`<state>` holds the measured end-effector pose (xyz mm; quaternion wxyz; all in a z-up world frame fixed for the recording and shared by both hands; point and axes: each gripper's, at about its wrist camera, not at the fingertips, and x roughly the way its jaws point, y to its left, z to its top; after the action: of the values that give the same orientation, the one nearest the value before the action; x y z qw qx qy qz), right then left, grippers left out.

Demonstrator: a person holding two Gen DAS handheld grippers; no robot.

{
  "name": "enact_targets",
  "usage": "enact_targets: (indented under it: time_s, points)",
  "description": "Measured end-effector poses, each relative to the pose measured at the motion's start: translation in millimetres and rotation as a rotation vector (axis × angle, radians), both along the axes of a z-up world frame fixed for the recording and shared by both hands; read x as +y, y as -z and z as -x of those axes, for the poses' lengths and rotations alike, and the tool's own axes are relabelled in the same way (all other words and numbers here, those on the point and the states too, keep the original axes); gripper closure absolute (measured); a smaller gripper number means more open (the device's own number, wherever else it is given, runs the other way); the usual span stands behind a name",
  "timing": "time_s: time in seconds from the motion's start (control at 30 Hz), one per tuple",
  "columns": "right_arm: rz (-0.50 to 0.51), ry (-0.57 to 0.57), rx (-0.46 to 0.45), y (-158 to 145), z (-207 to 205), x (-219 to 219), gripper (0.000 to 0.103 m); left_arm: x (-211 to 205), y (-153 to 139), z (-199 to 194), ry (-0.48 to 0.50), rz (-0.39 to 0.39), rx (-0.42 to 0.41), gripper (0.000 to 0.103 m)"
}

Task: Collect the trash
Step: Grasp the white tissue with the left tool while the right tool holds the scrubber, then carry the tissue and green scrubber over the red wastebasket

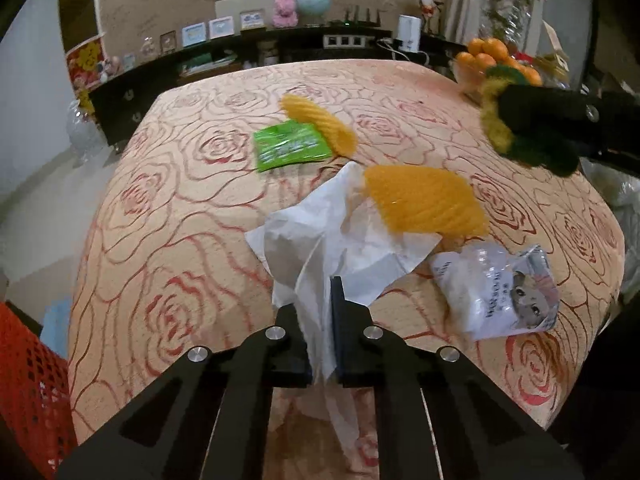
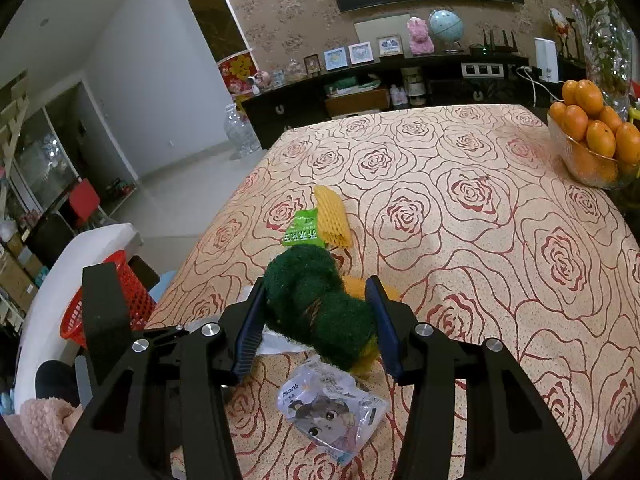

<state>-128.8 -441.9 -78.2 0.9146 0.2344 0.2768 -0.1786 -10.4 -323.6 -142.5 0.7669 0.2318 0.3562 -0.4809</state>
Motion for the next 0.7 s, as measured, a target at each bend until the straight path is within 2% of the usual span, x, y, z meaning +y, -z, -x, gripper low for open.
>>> enact_targets:
  time_s: [0.27,0.7]
  points:
    - [0.002,-0.006,-0.007,-1,0,1,0.055,33,-21,-19,-0.079,0.049,0.011,0.097]
    - [0.027,-0.039,-0.029,-13,-7,15,0.055,85,-84,-23,-0.202,0.159,-0.09,0.096]
